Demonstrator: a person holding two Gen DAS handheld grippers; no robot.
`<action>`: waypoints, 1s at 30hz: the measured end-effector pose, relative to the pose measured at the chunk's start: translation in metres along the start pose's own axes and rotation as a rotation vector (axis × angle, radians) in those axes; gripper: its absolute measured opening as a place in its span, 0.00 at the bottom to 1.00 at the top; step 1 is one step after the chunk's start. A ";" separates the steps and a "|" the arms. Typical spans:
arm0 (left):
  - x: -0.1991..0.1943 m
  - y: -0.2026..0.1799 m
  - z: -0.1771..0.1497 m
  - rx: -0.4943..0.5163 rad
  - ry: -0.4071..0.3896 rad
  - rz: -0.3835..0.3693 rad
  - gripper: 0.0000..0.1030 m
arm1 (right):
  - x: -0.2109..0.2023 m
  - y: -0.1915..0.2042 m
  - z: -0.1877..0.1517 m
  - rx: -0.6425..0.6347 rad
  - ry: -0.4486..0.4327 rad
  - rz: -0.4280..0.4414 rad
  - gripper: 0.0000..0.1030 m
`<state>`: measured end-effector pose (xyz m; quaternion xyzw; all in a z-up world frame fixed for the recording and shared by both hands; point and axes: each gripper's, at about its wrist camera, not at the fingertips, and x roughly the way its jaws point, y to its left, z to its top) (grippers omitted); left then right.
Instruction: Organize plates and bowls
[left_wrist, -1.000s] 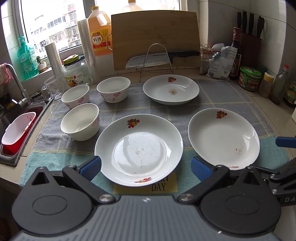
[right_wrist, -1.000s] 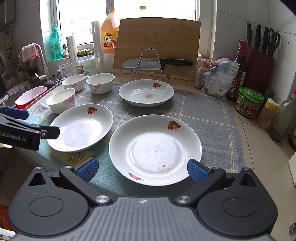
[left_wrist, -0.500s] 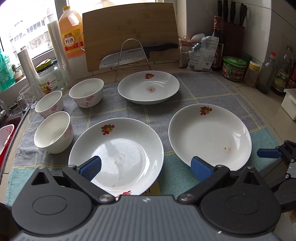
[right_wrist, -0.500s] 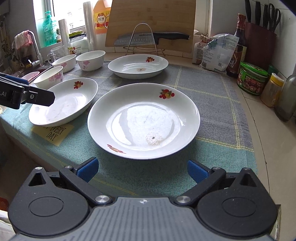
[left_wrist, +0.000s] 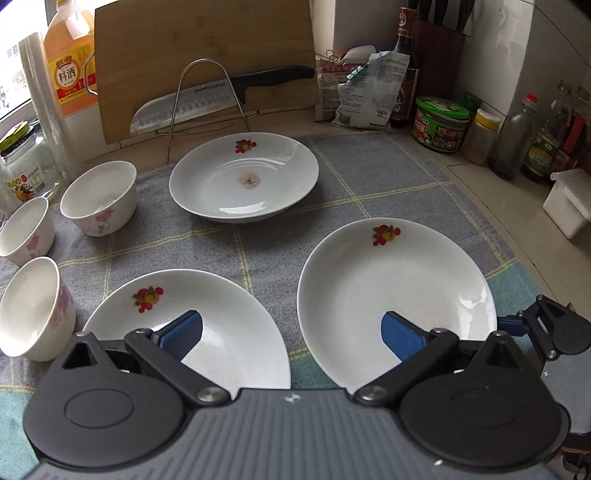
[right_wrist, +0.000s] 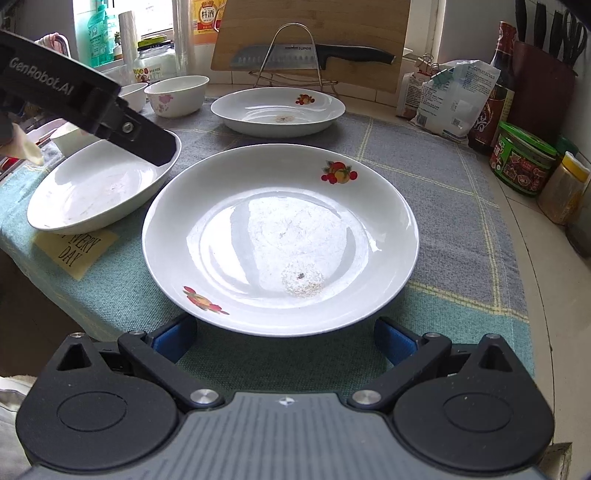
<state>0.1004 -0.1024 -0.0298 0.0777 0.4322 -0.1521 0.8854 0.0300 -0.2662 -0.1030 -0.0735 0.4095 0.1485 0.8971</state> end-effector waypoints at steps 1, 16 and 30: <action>0.004 -0.002 0.003 0.015 0.002 -0.004 0.99 | 0.001 0.000 0.001 -0.003 0.000 0.002 1.00; 0.070 -0.024 0.042 0.148 0.094 -0.153 0.99 | 0.003 -0.002 0.000 -0.017 -0.031 0.021 1.00; 0.106 -0.023 0.049 0.169 0.201 -0.312 0.99 | 0.000 0.000 -0.003 -0.025 -0.053 0.025 1.00</action>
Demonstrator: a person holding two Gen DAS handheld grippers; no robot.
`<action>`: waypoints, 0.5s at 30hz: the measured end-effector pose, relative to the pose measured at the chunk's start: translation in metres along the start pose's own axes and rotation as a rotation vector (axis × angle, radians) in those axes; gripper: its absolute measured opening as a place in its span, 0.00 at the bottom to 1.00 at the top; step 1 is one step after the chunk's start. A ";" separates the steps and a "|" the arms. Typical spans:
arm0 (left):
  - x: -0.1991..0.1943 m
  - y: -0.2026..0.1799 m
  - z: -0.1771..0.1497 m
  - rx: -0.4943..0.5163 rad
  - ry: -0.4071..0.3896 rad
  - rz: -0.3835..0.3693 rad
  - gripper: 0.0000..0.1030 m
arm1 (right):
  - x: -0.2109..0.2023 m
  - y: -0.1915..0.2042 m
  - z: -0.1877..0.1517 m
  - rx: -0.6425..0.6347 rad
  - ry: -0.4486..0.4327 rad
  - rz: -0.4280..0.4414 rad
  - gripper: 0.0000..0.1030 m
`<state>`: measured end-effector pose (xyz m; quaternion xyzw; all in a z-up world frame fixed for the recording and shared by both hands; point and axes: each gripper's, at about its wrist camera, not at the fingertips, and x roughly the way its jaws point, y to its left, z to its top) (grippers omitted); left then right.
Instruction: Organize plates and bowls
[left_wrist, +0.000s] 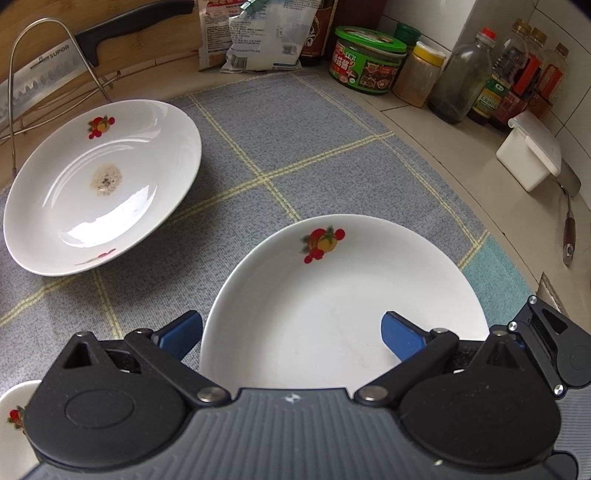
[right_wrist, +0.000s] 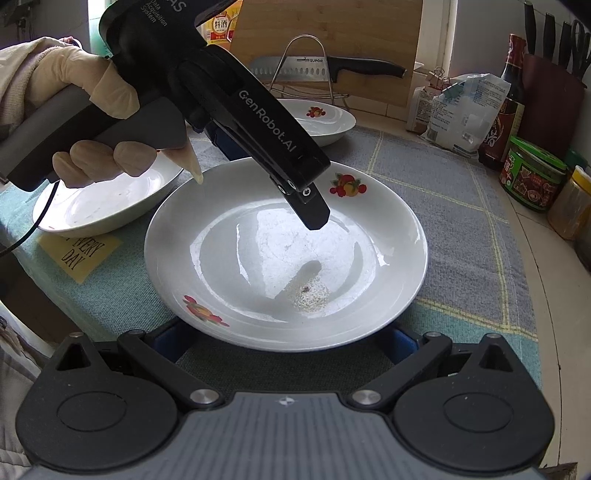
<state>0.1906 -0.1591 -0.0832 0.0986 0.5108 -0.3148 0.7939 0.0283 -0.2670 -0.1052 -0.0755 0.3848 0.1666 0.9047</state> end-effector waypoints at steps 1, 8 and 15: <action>0.000 0.000 0.000 0.003 -0.001 -0.013 0.99 | 0.000 0.000 0.000 0.000 -0.003 0.000 1.00; 0.004 0.002 0.002 0.019 0.011 -0.058 0.99 | -0.002 0.001 -0.006 0.001 -0.042 0.001 1.00; 0.005 0.008 0.008 0.023 0.045 -0.082 1.00 | -0.002 0.000 -0.005 0.001 -0.037 -0.001 1.00</action>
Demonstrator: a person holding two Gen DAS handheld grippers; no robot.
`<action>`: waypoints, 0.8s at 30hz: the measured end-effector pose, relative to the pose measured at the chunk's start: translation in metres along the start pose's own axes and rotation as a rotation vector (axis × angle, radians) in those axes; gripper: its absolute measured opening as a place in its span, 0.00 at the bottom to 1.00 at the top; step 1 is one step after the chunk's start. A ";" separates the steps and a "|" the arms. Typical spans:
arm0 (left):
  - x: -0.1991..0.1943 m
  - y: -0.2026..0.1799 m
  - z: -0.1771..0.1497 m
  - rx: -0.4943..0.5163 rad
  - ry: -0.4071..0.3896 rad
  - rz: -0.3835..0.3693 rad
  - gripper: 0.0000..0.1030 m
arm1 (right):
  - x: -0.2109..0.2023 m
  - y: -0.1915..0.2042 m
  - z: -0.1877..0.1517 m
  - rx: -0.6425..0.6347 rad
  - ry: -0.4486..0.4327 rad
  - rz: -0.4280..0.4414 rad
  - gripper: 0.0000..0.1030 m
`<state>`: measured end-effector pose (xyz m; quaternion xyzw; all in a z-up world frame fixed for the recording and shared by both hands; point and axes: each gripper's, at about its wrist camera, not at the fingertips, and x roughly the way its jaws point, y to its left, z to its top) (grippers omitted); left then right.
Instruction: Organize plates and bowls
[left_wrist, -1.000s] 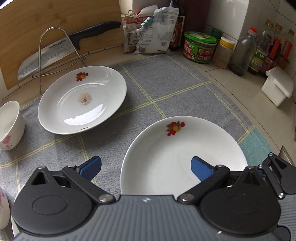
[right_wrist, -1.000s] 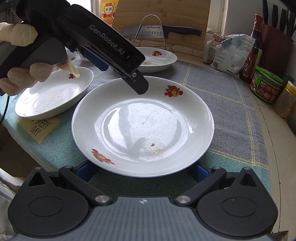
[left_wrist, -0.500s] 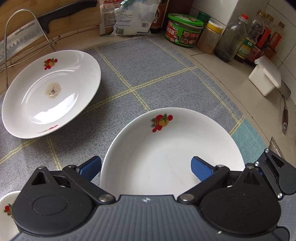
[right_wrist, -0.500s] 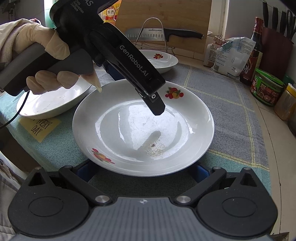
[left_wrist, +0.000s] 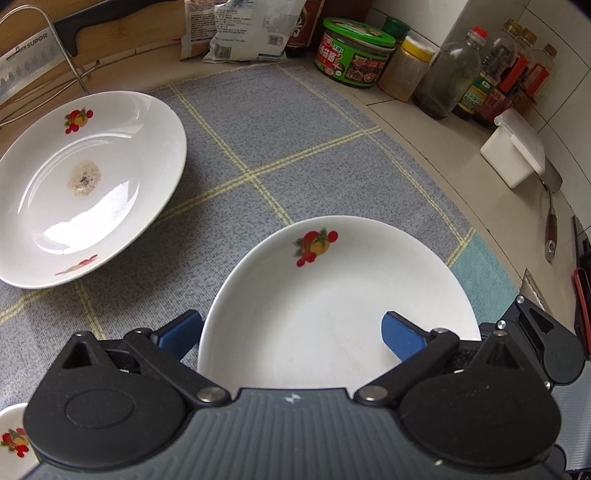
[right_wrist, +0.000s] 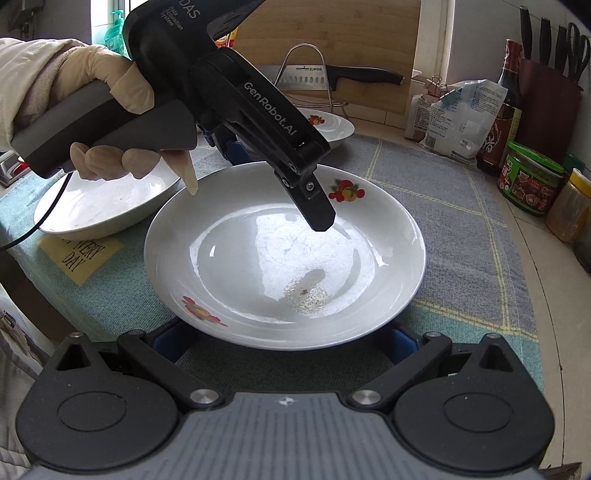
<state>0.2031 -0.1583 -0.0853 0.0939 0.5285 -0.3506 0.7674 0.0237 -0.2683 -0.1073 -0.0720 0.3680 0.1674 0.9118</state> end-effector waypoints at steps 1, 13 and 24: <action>0.000 -0.001 0.000 0.012 0.007 0.001 1.00 | 0.000 0.000 0.000 0.000 0.000 0.000 1.00; 0.000 -0.004 0.008 0.098 0.064 -0.034 0.97 | 0.002 -0.005 0.004 -0.013 0.018 0.013 1.00; 0.000 0.000 0.010 0.143 0.093 -0.110 0.88 | 0.008 -0.006 0.011 -0.018 0.049 0.020 1.00</action>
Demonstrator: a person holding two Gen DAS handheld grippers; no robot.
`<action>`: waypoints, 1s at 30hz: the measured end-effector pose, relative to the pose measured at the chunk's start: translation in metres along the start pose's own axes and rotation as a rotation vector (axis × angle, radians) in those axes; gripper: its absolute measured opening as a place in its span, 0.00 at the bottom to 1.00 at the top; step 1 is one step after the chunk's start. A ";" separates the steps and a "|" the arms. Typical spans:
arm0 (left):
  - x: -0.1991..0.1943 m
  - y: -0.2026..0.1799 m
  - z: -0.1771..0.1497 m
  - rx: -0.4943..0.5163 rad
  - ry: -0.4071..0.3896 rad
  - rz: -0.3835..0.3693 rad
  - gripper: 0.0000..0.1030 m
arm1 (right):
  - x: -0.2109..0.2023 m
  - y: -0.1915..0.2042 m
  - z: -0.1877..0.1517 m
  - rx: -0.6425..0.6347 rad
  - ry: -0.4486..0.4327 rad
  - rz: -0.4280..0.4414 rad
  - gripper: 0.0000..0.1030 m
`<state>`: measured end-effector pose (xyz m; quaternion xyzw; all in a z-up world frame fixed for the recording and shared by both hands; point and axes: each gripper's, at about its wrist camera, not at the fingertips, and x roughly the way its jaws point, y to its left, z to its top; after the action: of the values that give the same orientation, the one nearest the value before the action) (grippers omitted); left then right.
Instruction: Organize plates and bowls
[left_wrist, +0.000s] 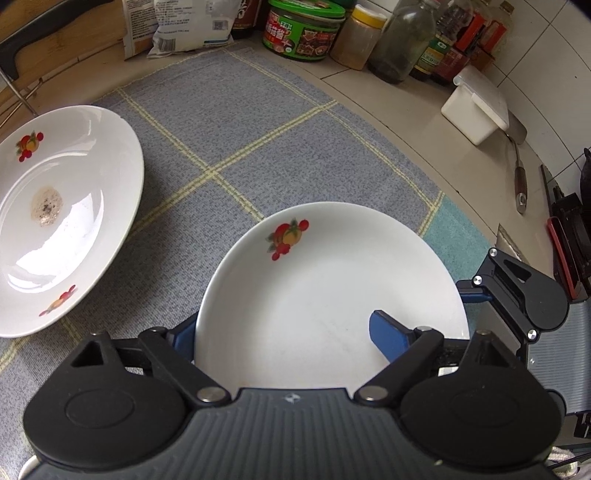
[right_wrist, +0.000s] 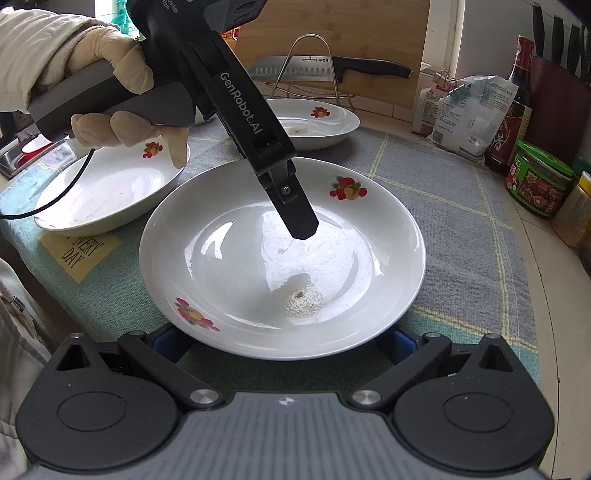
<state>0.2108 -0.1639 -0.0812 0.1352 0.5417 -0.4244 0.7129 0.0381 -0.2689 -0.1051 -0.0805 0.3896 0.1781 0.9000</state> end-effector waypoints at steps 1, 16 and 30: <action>0.000 0.001 0.001 0.002 0.001 -0.009 0.88 | 0.000 0.000 0.001 0.001 0.002 0.000 1.00; 0.002 -0.002 0.002 0.008 0.003 -0.011 0.87 | 0.001 -0.002 0.003 -0.017 0.024 0.021 1.00; -0.009 -0.010 0.016 -0.013 -0.053 -0.005 0.86 | -0.008 -0.016 0.011 -0.035 0.024 0.041 1.00</action>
<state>0.2134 -0.1757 -0.0645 0.1179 0.5255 -0.4262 0.7268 0.0472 -0.2825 -0.0916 -0.0905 0.3986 0.2024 0.8899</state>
